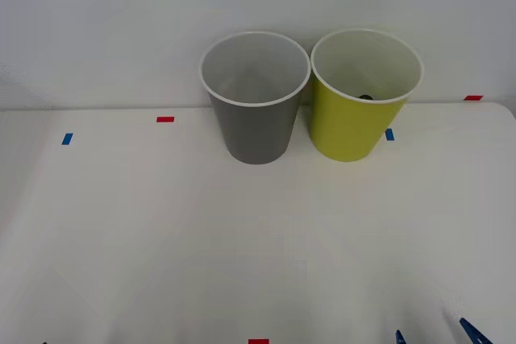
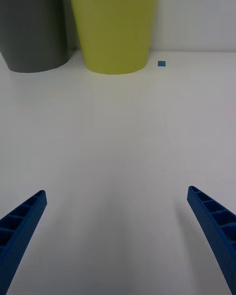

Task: Put cans in the gray bin and PET bottles in the light green bin.

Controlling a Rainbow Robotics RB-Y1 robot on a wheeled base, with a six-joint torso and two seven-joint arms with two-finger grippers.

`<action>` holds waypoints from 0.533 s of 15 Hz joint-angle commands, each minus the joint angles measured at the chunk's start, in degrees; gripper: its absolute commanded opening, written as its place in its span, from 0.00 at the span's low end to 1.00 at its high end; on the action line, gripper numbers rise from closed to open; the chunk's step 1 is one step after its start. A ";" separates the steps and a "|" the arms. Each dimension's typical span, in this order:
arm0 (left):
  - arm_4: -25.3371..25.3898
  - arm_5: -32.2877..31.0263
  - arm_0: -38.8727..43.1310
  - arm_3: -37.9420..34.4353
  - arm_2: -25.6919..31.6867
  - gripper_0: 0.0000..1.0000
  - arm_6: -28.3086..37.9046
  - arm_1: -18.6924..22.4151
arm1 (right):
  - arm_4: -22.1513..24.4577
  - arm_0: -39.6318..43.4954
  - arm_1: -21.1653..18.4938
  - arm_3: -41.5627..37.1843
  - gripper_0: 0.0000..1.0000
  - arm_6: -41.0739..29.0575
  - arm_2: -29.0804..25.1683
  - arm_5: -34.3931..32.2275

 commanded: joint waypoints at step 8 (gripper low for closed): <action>0.00 0.02 0.00 0.00 0.00 1.00 0.00 0.00 | 0.00 0.00 0.00 0.00 1.00 0.00 0.00 0.00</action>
